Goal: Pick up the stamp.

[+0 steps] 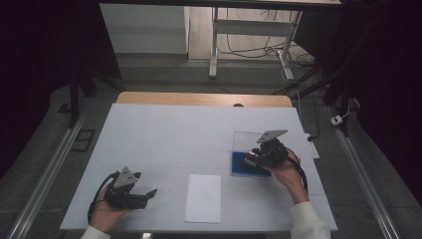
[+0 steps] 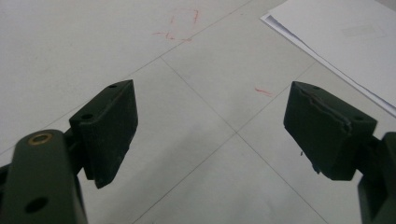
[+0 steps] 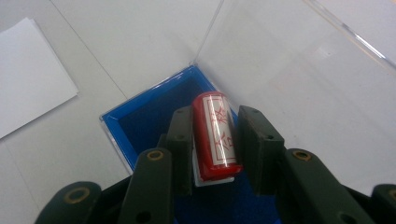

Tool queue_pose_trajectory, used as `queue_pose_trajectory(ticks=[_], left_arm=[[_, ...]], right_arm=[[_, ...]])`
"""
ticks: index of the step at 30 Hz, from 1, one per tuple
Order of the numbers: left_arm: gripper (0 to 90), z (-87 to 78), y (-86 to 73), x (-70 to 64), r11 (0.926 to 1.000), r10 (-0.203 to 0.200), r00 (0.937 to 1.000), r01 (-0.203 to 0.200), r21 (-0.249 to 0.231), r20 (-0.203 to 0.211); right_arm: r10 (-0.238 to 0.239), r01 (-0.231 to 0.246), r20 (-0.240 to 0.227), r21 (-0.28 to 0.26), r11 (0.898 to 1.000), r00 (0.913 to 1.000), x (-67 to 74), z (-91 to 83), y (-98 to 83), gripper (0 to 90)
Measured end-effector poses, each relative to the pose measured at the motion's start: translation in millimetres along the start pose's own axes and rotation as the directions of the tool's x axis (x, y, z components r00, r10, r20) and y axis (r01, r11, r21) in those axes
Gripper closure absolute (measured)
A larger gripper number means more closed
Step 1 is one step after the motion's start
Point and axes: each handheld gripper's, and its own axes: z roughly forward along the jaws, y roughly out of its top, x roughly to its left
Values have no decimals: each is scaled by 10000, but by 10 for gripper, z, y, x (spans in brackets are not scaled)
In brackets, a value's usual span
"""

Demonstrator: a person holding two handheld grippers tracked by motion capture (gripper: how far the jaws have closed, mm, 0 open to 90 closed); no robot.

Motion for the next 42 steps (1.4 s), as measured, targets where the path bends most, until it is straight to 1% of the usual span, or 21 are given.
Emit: queue_pose_trajectory(ticks=[11,20,25,26,27,31,42], left_arm=[[182,-3,-4,3,10000,-14,10000,14,-8,-26],[182,-3,-8,2,10000,-30,10000,30,-7,-55],[182,-5,-8,4,10000,-49,10000,49,-13,-66],[182,-6,-9,3,10000,-57,10000,57,-20,-74],[182,-7,-9,4,10000,-48,10000,48,-20,-71],[182,-9,-11,9,10000,-63,10000,63,-32,-55],[182,-27,-6,15,9999,-108,9999,107,-100,-88]], right_arm=[[-3,3,9,70,10000,10000,2,13,-8,662],[-12,12,-39,71,10000,10000,4,14,-17,690],[-105,105,13,60,9999,9999,16,11,-13,698],[7,-7,0,58,10000,10000,16,8,-15,699],[7,-7,0,58,10000,10000,16,8,-15,699],[12,-12,-32,-20,10000,10000,6,-4,-21,699],[121,-120,13,-695,9975,9999,14,-168,2,699]])
